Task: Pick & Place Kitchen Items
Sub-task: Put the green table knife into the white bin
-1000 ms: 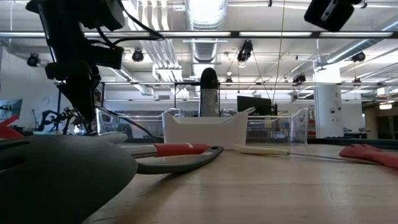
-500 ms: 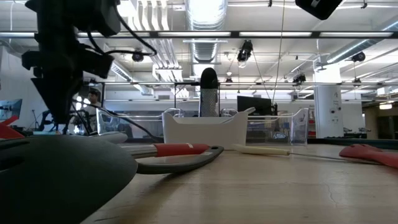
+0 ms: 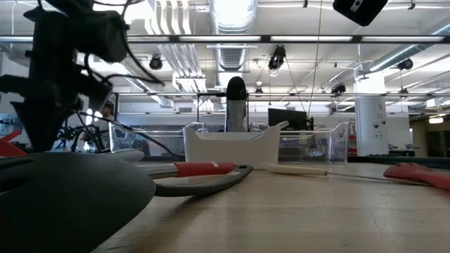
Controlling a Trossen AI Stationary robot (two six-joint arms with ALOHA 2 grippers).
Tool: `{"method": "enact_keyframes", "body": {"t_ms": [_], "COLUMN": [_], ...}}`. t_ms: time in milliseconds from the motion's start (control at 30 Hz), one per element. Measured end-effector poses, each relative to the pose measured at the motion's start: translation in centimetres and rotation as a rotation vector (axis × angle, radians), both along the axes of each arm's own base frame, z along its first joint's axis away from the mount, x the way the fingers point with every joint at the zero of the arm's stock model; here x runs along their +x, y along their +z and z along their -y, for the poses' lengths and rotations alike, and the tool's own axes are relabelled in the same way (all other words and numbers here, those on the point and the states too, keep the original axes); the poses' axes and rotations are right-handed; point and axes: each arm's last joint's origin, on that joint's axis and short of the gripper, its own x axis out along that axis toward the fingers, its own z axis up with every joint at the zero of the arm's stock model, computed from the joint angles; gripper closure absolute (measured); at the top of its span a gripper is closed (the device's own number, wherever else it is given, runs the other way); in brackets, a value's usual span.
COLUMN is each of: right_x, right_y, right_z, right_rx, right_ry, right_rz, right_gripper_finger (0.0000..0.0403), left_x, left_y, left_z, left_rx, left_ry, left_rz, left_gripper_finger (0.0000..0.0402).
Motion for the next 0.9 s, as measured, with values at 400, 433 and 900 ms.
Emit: {"method": "enact_keyframes", "body": {"t_ms": [400,433,900], "right_x": [0.1,0.1,0.1], "right_y": [0.0,0.0,0.1], "right_z": [0.1,0.1,0.1], "right_rx": [-0.038,-0.039,-0.05], "right_ry": [-0.005,-0.005,-0.004], "right_rz": [0.023,0.023,0.029], "right_gripper_finger": [0.0381,0.0381,0.0381], "left_x": [-1.2,-1.2,-1.5], "left_y": [-2.8,-3.0,-3.8], "left_z": [-1.3,-1.4,-1.7], "left_rx": [-0.07,-0.077,-0.096], "left_ry": [0.035,0.038,0.036], "left_rz": [-0.023,-0.018,0.003], "left_gripper_finger": [0.0261,0.0261,0.0314]}}
